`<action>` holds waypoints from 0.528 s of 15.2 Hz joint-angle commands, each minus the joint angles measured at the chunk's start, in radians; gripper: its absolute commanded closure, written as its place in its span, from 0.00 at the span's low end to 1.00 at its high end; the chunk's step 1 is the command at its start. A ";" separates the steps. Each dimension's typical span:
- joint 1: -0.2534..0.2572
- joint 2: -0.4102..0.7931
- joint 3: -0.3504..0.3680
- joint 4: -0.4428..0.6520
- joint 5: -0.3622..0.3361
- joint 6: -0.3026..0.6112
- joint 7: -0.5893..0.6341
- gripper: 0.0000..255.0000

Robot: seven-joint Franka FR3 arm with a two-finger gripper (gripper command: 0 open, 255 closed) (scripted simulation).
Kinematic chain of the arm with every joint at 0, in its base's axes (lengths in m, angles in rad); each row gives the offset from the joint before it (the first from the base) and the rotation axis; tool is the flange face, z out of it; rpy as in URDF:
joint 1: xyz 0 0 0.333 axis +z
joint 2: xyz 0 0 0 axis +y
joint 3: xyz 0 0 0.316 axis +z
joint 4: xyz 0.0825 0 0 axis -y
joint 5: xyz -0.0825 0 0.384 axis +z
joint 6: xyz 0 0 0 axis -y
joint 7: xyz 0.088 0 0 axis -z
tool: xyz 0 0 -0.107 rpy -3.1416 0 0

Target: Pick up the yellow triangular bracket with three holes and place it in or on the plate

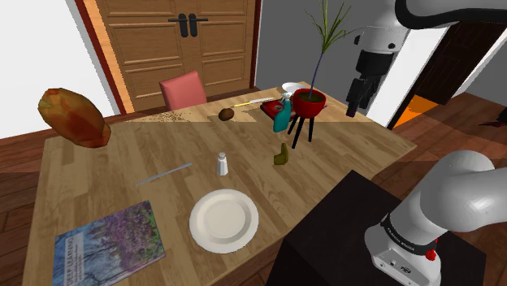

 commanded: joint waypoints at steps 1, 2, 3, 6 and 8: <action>0.000 0.000 0.000 0.000 0.000 0.000 0.000 0.00; 0.006 0.016 -0.008 -0.018 -0.010 0.038 -0.030 0.00; 0.013 0.035 -0.016 -0.035 -0.019 0.076 -0.060 0.00; 0.031 0.100 -0.040 -0.076 -0.044 0.192 -0.148 0.00; 0.044 0.152 -0.055 -0.096 -0.058 0.271 -0.205 0.00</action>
